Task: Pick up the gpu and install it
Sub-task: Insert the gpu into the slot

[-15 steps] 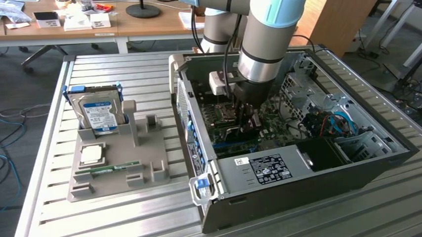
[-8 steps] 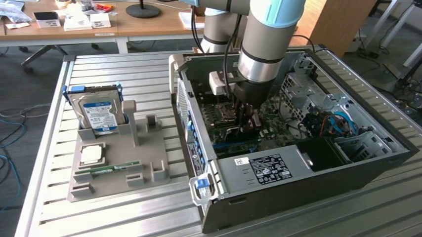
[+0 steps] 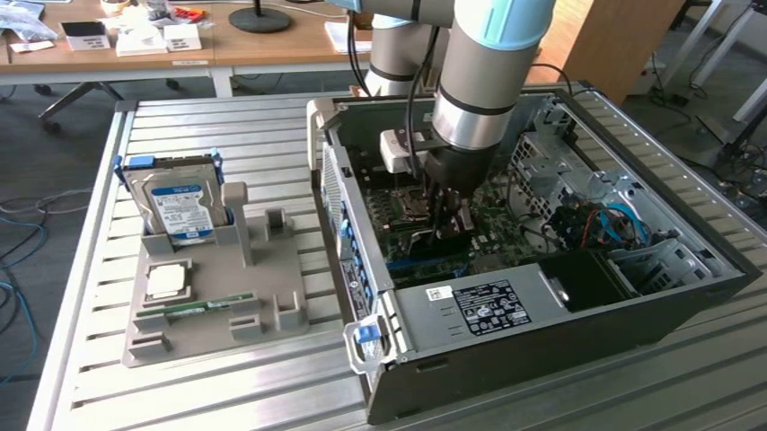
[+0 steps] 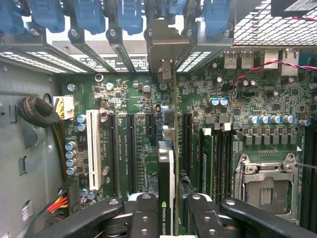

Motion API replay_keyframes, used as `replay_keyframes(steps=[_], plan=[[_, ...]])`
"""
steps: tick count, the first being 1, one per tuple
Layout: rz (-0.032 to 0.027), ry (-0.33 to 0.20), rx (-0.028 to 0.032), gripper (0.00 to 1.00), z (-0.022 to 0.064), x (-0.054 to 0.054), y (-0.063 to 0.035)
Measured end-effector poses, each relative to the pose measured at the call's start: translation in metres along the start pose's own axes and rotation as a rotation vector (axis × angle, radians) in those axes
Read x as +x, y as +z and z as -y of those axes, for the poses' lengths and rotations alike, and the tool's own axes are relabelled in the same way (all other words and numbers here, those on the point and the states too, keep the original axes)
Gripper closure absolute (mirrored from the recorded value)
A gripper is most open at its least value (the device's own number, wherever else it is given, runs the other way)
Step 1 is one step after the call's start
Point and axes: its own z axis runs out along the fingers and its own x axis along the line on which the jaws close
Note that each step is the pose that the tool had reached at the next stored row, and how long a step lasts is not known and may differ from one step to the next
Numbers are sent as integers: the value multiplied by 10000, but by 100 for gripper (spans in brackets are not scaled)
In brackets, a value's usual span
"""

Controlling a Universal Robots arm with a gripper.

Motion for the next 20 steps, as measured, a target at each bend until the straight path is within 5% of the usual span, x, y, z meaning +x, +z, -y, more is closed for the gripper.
replay_keyframes(steps=[20], plan=[[-2,43,2,74,-9,0,17]])
